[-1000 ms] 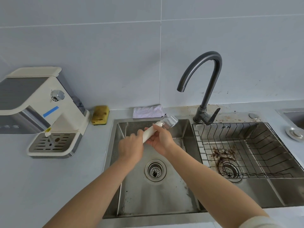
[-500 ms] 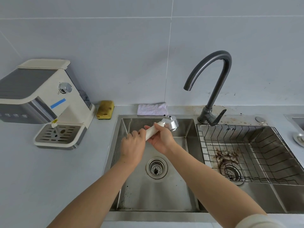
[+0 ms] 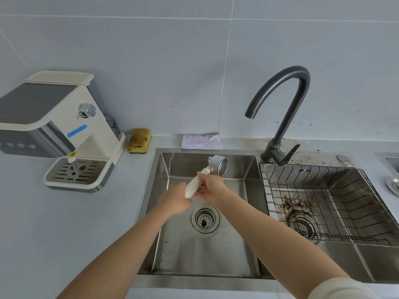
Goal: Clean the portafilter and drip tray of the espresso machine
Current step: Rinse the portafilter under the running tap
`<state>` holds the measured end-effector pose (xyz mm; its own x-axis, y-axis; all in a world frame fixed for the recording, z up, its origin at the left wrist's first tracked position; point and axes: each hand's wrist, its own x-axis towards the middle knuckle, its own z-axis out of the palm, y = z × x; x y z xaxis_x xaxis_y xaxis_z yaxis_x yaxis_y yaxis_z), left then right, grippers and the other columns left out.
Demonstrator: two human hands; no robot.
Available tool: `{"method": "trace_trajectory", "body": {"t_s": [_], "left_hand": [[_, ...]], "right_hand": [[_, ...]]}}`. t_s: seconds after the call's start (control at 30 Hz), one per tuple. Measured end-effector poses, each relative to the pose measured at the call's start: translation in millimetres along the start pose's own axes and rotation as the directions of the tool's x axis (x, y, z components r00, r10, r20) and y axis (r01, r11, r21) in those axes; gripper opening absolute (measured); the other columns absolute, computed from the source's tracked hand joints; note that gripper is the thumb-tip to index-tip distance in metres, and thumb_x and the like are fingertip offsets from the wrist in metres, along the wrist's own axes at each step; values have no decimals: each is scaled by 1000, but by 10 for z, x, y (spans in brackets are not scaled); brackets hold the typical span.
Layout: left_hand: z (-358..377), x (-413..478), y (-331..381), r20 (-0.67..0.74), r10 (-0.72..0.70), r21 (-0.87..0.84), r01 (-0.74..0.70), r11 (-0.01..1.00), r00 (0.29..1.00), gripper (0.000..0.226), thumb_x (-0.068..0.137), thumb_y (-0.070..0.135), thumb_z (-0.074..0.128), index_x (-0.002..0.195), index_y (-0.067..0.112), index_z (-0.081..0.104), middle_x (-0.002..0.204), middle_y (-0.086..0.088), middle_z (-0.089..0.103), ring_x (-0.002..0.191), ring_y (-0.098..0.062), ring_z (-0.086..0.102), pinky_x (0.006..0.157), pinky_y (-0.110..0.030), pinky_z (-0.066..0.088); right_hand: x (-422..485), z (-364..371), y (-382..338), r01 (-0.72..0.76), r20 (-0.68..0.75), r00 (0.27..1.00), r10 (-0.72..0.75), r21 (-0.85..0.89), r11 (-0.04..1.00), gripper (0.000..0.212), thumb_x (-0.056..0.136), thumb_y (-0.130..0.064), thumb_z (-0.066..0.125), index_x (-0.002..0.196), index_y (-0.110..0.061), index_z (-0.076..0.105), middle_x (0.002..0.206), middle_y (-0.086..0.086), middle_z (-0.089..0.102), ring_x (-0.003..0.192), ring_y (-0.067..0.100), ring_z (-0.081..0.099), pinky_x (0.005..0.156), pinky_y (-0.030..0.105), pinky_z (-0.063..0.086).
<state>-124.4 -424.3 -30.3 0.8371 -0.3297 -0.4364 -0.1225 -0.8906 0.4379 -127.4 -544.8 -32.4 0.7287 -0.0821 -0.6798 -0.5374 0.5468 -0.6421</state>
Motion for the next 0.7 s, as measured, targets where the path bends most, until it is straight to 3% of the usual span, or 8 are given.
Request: {"method": "trace_trajectory", "body": {"t_s": [0.07, 0.13, 0.27, 0.43, 0.63, 0.7], "left_hand": [[3, -1, -19, 119, -3, -222, 30, 975, 993, 18, 82, 12, 57, 96, 15, 47, 70, -1, 55, 55, -18, 55, 48, -21, 41], [0, -17, -40, 205, 2, -390, 80, 917, 979, 18, 81, 9, 60, 97, 13, 51, 61, -2, 52, 47, -15, 50, 44, -20, 40], [14, -59, -96, 300, -7, -580, 189, 792, 954, 22, 82, 10, 60, 104, 10, 56, 56, -3, 53, 41, -13, 48, 45, -19, 39], [89, -29, -198, 396, 106, -818, 298, 493, 912, 29, 81, 3, 61, 106, 18, 63, 54, 4, 59, 38, -7, 45, 39, -17, 38], [165, 122, -296, 370, 69, -853, 309, 421, 926, 25, 77, -2, 62, 89, 19, 62, 46, 1, 50, 36, -11, 42, 39, -18, 36], [172, 180, -325, 359, 54, -860, 308, 407, 932, 22, 77, -3, 61, 87, 16, 58, 45, 2, 51, 36, -11, 42, 38, -18, 36]], "right_hand": [[21, -11, 16, -46, -29, 999, 44, -78, 996, 11, 93, -8, 51, 83, -8, 46, 82, 13, 52, 69, 28, 56, 80, 48, 48], [41, -14, 41, -66, -50, 997, 59, -150, 986, 7, 91, -8, 53, 91, -5, 47, 79, 12, 53, 67, 26, 57, 75, 44, 51], [88, 7, 75, -24, -66, 998, 6, -274, 962, 19, 87, -10, 60, 103, -4, 51, 76, 10, 55, 61, 23, 59, 45, 28, 54], [229, 42, 44, 24, -76, 994, -75, -525, 851, 24, 81, -18, 67, 97, -4, 56, 73, 9, 63, 59, 20, 64, 56, 30, 56], [423, 124, 1, 50, -48, 994, -102, -625, 779, 29, 80, -24, 67, 97, -6, 54, 78, 9, 65, 61, 18, 64, 60, 30, 57], [480, 137, -4, 64, -23, 994, -108, -670, 739, 33, 80, -36, 66, 95, -9, 53, 77, 6, 64, 61, 17, 63, 57, 27, 55]]}}
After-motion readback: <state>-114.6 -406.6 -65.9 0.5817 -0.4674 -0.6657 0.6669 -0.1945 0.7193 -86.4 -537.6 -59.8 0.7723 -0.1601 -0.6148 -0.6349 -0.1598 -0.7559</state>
